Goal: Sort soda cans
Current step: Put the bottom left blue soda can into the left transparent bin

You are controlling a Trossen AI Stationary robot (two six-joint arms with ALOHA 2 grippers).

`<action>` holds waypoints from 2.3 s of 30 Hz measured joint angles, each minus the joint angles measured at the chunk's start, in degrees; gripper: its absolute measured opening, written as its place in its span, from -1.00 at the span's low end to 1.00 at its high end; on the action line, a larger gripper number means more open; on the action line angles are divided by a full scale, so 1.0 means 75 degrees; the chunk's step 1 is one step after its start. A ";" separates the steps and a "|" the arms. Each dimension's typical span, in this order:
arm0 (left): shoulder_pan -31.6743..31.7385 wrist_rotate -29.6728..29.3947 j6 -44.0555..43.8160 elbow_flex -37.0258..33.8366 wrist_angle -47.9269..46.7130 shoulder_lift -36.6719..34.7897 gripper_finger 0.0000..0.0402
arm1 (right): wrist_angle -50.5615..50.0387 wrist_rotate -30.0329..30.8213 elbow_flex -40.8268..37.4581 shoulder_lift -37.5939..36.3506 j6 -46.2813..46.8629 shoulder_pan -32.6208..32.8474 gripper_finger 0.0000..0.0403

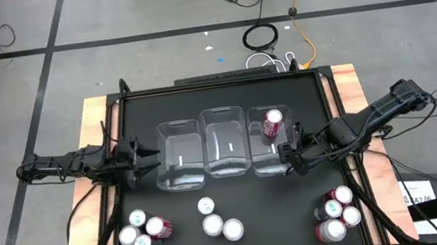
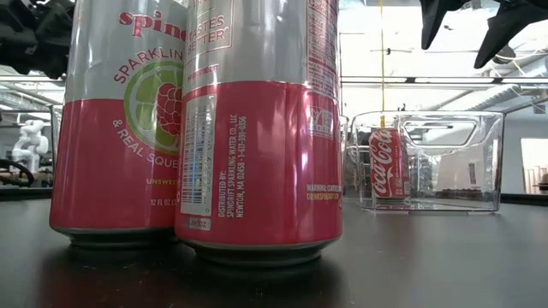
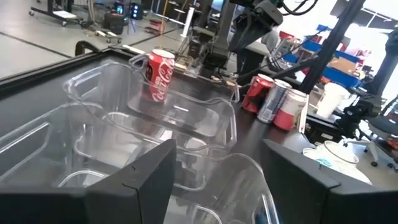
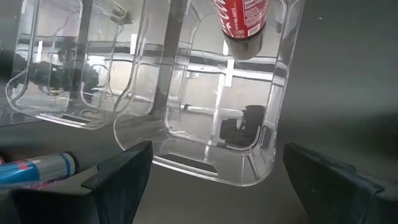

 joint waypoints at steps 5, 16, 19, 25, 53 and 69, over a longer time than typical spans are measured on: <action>-0.0003 0.0052 -0.0394 0.0001 -0.0057 0.0003 0.21 | -0.0001 0.0006 0.0000 0.0000 -0.0104 0.0000 0.76; -0.0003 -0.1334 -0.0397 0.2139 -0.2733 0.1299 0.21 | -0.0015 0.0353 0.0000 0.0003 -0.0775 0.0000 0.76; 0.0000 -0.1680 -0.0831 0.2850 -0.3732 0.2153 0.21 | -0.0029 0.0391 0.0000 0.0003 -0.0835 -0.0006 0.76; -0.0002 -0.1580 -0.2974 0.4316 -0.5485 0.4035 0.21 | -0.0036 0.0388 0.0000 0.0003 -0.1338 -0.0006 0.76; -0.4061 -0.1025 -1.1144 0.5490 -0.6935 0.6742 0.21 | -0.0068 0.0398 0.0000 0.0003 -0.4276 -0.0006 0.76; -0.5699 -0.0597 -1.3168 0.7270 -0.9036 0.8394 0.21 | -0.0059 0.0630 0.0000 0.0000 -0.4612 -0.0004 0.76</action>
